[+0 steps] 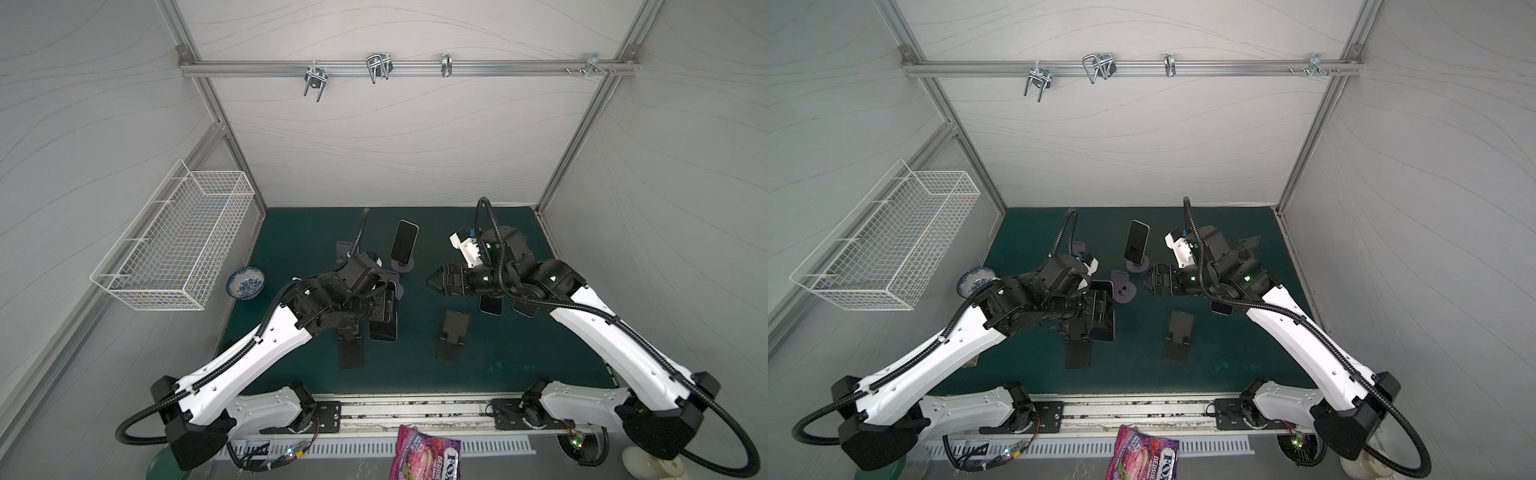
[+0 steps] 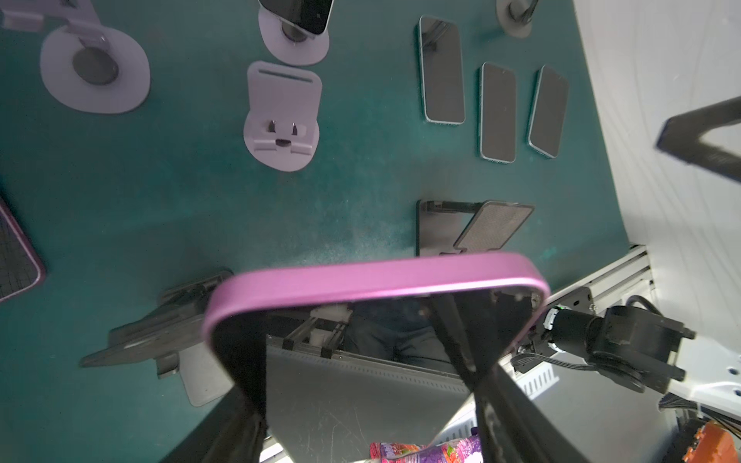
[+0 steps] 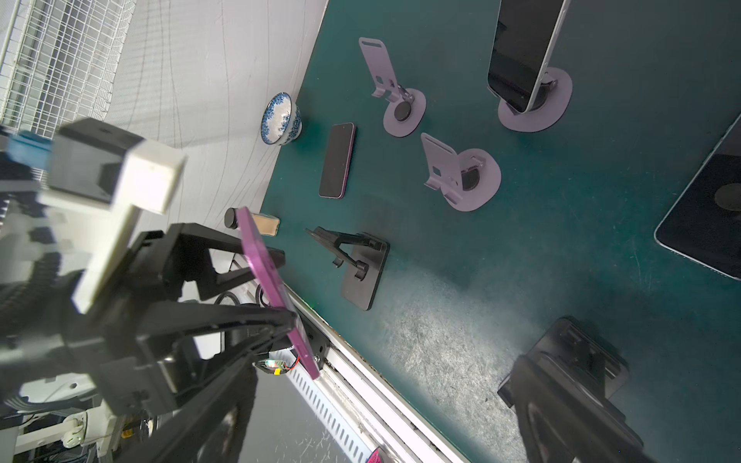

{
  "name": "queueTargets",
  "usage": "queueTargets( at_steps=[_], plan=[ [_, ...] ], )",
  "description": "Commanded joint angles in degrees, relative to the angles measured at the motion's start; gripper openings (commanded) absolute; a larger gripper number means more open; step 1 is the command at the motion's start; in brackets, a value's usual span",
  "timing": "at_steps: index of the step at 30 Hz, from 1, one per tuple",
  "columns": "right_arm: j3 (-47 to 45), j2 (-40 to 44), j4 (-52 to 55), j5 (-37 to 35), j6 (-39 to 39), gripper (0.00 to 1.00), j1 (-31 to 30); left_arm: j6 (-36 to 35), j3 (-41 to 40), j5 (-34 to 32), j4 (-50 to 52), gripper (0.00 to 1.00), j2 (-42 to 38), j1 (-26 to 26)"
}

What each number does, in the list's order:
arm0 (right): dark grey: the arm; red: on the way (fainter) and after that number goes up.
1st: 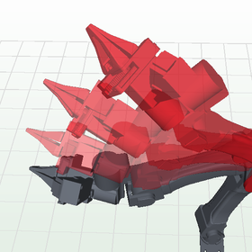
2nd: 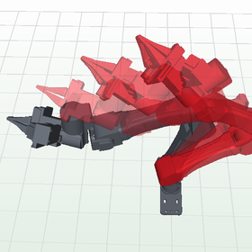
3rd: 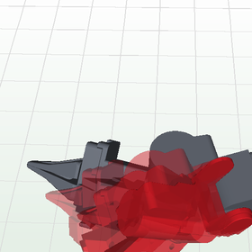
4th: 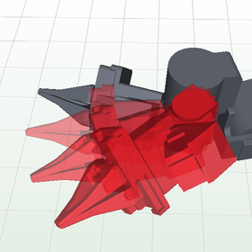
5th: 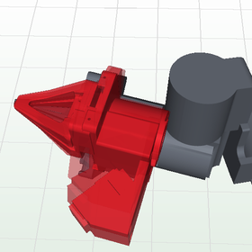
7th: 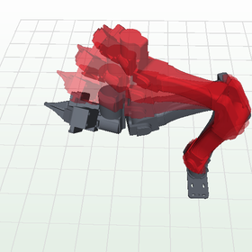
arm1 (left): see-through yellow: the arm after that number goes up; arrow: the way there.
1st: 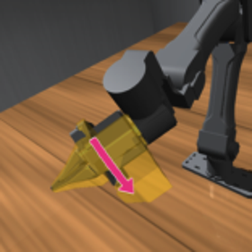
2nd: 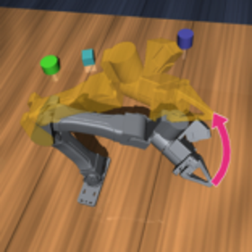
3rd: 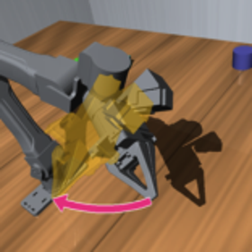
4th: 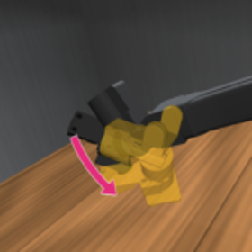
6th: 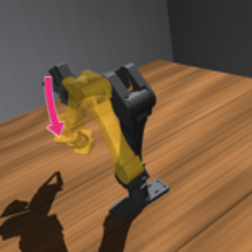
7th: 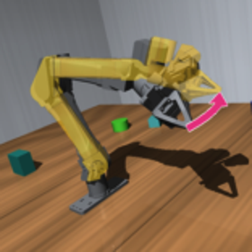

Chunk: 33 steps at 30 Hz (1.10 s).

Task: Remove the phone from the phone stand
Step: Place the phone at the bottom-center of the table.

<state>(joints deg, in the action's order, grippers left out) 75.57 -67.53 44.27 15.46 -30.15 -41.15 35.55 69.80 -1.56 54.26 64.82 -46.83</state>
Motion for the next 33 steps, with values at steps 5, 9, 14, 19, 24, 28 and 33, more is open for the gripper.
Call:
queueTargets(
  at_steps=[5, 9, 14, 19, 24, 28, 33],
  plan=[
    [0.5, 0.9, 3.0, -3.6, 0.4, 0.99, 0.4, 5.0, -2.2, -1.7, -6.9, 0.6, 1.3, -2.7],
    [0.0, 1.5, 3.5, -4.4, 0.4, 0.99, 0.5, 7.0, -4.7, -1.3, -9.5, 0.6, 2.5, -4.6],
    [-1.1, 2.6, 2.4, -4.5, 0.0, 0.99, 0.8, 7.5, -6.6, 0.0, -11.9, 0.6, 4.8, -5.4],
    [-1.5, 2.7, 1.2, -3.9, -1.0, 0.99, 0.9, 7.1, -8.7, 1.0, -13.4, 0.6, 7.5, -5.5],
    [-1.6, 1.9, 1.1, -3.6, -1.1, 0.99, 0.8, 7.8, -11.2, 2.5, -15.6, 0.61, 10.2, -5.5],
    [-0.5, 0.2, 1.3, -3.2, -0.9, 0.99, 0.9, 8.0, -12.2, 4.5, -18.6, 0.61, 13.5, -5.5],
    [3.1, -1.8, 2.9, -3.7, 0.8, 0.99, 1.0, 7.6, -11.9, 7.1, -20.1, 0.62, 18.9, -5.5]
  ],
)
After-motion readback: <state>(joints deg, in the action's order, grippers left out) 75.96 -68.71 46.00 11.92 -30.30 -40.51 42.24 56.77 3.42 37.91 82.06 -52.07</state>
